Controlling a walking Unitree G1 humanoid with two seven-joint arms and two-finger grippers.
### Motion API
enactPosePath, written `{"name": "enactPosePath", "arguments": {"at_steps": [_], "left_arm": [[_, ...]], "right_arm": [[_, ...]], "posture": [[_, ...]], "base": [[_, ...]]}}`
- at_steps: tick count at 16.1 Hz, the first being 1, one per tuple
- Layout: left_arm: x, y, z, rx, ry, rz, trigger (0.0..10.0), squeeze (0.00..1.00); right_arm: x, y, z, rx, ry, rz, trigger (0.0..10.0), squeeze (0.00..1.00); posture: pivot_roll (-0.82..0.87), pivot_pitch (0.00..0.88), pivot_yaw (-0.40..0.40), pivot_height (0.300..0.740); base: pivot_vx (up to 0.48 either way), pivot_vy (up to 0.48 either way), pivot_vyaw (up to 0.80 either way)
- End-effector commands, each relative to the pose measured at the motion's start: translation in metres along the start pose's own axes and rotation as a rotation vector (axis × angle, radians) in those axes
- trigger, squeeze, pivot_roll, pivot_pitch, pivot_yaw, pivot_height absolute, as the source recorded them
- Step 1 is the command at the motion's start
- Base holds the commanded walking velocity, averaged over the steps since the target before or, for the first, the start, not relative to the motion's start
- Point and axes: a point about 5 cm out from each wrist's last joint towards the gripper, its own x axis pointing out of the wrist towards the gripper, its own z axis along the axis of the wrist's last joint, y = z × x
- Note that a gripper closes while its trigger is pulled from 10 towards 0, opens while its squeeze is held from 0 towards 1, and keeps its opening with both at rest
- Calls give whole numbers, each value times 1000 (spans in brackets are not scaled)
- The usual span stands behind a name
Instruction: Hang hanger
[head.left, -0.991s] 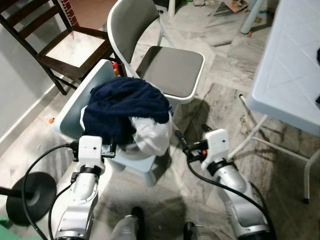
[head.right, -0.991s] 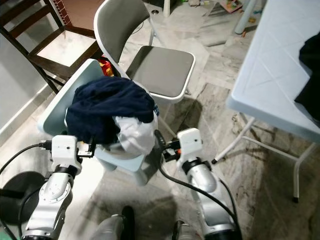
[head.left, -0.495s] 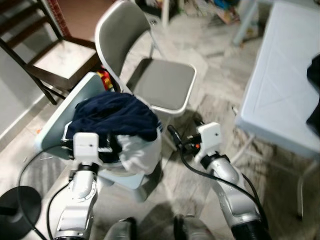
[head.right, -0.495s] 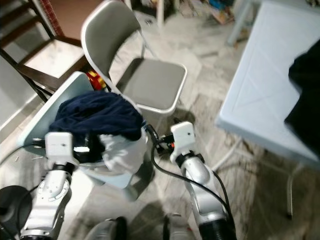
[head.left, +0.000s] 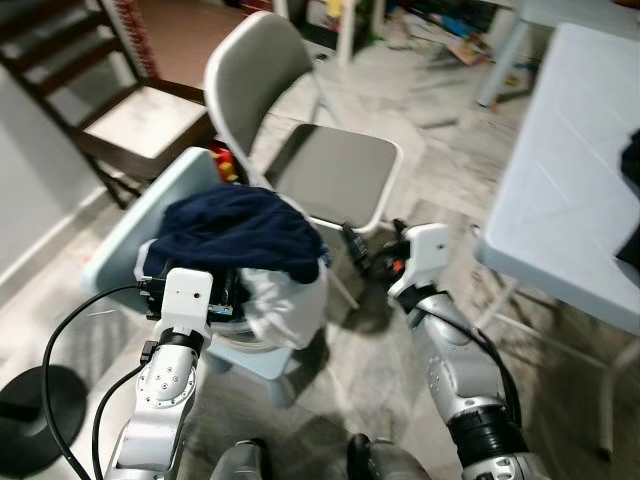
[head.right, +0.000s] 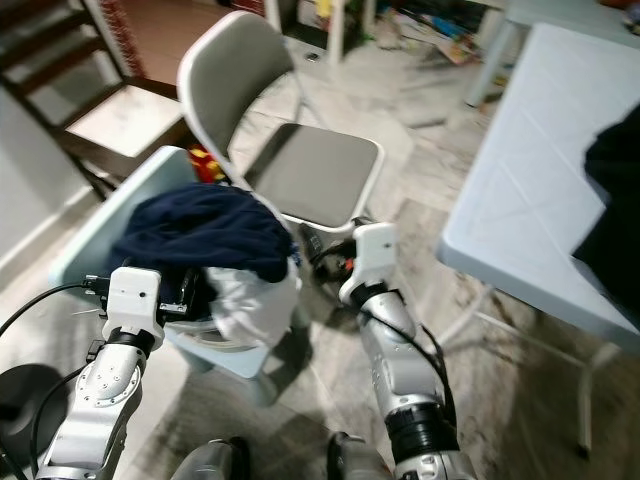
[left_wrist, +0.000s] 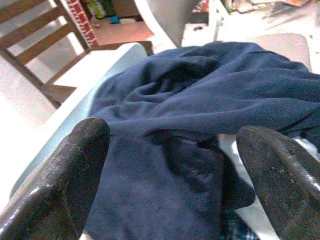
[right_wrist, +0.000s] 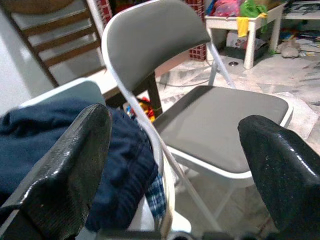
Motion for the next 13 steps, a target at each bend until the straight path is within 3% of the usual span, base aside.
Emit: {"name": "enactPosePath", "arguments": {"at_steps": [1,3,5,6,7,10,13], "left_arm": [[-1,-1,-2,-11,15,-1,10000,0],[4,-2,-5,-65,16,15,10000,0],[10,5,-9,-117,23,131,10000,0],[10,5,-9,-117,23,131,10000,0],[8,8,-13,-135,40,168,10000,0],[-13,3,-19,-70,36,105,10000,0],[-19,2,-29,-70,38,92,10000,0]], "right_arm": [[0,-6,0,45,-11,-44,10000,0],[-2,-13,-3,81,-22,-87,10000,0],[-3,-16,-4,69,-24,-97,10000,0],[-3,-16,-4,69,-24,-97,10000,0],[-4,-17,-5,70,-22,-105,10000,0],[-14,-14,-13,51,22,-70,10000,0],[-14,-6,-18,40,52,-9,10000,0]], "posture": [[105,85,-4,740],[80,65,6,740],[57,88,14,740],[57,88,14,740],[59,106,15,740],[83,176,-29,740],[98,185,-45,740]], "base": [[0,0,0],[0,0,0],[0,0,0],[0,0,0],[0,0,0],[0,0,0],[0,0,0]]}}
